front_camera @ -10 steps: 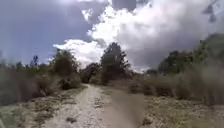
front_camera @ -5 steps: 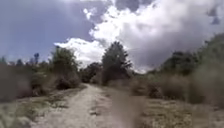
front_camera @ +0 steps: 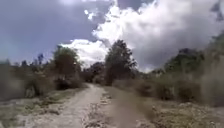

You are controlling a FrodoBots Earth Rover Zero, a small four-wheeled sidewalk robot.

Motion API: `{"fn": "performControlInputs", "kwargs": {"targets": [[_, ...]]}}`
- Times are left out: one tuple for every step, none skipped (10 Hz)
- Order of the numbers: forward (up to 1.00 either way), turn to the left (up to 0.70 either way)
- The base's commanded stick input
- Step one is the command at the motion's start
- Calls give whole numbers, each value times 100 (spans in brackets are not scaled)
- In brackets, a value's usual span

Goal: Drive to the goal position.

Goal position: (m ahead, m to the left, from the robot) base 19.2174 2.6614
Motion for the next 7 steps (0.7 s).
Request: {"fn": "performControlInputs", "kwargs": {"targets": [[85, 34], [85, 20], [85, 0], [85, 0], [85, 0], [85, 0], [85, 0]]}}
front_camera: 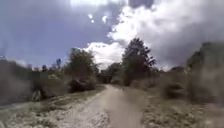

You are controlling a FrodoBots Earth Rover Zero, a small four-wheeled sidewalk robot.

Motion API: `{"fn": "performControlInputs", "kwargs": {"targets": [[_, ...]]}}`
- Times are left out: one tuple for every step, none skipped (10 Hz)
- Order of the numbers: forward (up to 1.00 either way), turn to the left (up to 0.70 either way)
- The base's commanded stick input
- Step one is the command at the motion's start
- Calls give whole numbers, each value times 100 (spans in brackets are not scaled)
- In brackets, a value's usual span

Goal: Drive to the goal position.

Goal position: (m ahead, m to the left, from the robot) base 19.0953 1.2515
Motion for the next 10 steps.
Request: {"fn": "performControlInputs", "kwargs": {"targets": [[85, 0], [85, 0], [85, 12], [85, 32], [85, 30], [85, 8], [85, 0], [85, 0], [85, 0], [85, 0]]}}
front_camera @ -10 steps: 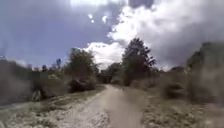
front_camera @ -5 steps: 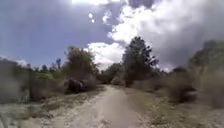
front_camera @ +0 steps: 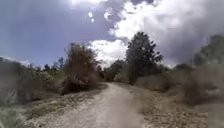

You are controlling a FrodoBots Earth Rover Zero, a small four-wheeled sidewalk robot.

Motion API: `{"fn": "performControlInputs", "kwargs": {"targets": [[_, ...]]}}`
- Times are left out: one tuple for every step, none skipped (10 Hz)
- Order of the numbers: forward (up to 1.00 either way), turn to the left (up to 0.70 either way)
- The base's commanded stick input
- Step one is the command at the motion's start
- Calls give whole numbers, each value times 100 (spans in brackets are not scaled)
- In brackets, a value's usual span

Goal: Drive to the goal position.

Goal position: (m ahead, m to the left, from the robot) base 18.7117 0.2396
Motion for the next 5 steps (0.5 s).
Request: {"fn": "performControlInputs", "kwargs": {"targets": [[85, 0], [85, 0], [85, 0], [85, 0], [85, 0]]}}
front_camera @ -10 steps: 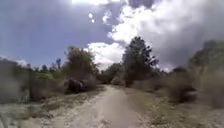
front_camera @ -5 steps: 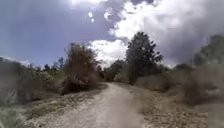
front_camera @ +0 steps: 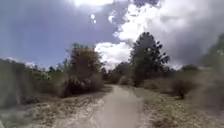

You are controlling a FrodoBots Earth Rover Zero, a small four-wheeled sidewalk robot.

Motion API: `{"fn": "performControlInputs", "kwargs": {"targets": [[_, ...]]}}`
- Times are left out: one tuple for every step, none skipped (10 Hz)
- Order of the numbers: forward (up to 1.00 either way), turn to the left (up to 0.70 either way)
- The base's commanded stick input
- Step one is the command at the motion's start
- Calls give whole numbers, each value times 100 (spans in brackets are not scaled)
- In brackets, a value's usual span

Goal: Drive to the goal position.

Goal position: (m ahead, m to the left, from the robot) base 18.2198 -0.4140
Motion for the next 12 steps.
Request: {"fn": "performControlInputs", "kwargs": {"targets": [[85, 34], [85, 34], [85, 33], [85, 0], [85, 0], [85, 0], [85, 0], [85, 0], [85, 0], [85, 0], [85, 0], [85, 0]]}}
